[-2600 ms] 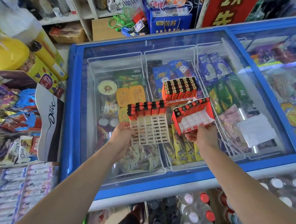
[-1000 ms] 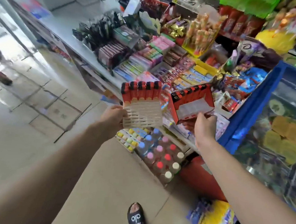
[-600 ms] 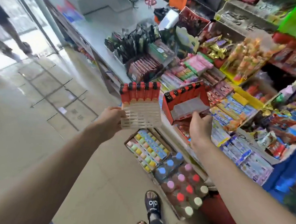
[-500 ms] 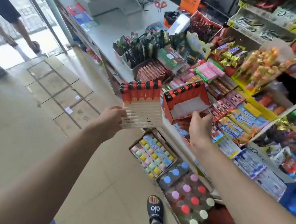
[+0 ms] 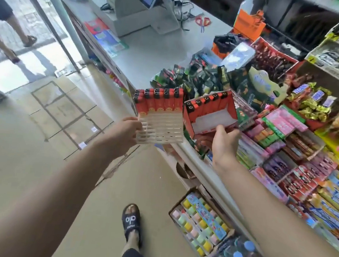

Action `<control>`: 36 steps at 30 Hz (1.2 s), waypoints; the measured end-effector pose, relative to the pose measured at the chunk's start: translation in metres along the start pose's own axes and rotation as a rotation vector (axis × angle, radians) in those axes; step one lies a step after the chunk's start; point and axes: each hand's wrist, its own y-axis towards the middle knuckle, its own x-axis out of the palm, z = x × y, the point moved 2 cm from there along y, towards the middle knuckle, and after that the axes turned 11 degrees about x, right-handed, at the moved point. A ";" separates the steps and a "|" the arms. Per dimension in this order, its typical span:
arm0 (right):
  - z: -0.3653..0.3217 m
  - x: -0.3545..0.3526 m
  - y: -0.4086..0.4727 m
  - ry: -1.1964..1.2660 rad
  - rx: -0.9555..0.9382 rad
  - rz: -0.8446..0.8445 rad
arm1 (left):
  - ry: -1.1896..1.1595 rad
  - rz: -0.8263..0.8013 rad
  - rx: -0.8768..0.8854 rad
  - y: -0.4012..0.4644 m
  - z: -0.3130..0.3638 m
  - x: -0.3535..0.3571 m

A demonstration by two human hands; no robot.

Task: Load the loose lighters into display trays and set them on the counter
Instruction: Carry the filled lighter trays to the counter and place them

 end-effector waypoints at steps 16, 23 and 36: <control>-0.096 0.175 0.052 0.437 0.054 0.145 | 0.199 -0.258 0.037 0.242 0.114 -0.062; -0.135 0.215 0.111 0.484 0.030 0.177 | 0.211 -0.319 0.029 0.335 0.142 -0.042; -0.187 0.261 0.200 0.587 0.090 0.304 | 0.295 -0.441 -0.037 0.485 0.155 0.021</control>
